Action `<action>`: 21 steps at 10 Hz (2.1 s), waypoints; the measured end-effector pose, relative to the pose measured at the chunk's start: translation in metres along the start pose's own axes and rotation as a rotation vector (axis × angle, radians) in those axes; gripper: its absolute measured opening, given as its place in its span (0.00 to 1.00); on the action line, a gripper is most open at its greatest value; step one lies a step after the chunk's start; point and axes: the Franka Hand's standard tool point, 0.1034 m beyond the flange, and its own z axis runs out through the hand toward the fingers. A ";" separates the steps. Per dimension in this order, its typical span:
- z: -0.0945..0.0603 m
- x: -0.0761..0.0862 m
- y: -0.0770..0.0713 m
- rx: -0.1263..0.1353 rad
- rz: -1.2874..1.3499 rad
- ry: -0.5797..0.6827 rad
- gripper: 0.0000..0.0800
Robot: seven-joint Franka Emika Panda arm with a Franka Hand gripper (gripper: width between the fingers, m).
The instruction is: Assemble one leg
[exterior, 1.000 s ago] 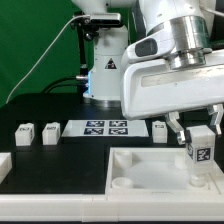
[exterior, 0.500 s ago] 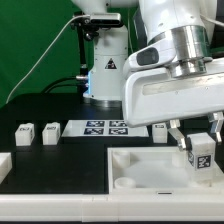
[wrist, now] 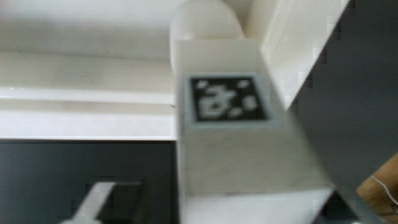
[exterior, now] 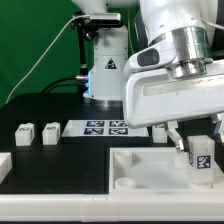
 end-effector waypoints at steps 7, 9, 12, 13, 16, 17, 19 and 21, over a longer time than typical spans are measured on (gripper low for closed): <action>-0.001 0.000 0.002 -0.002 0.000 0.001 0.81; 0.000 0.000 0.003 -0.002 0.000 0.000 0.81; 0.000 0.000 0.003 -0.002 0.000 0.000 0.81; 0.000 0.000 0.003 -0.002 0.000 -0.001 0.81; 0.001 -0.001 0.001 0.005 0.033 -0.027 0.81; 0.001 -0.003 0.003 0.003 0.054 -0.030 0.81; 0.002 -0.004 -0.001 0.006 0.051 -0.031 0.81; 0.002 -0.002 0.002 0.003 0.054 -0.030 0.81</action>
Offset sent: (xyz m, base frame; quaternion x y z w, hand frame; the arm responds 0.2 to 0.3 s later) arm -0.0051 -0.0010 0.0018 0.0006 -0.0061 -0.0010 1.0000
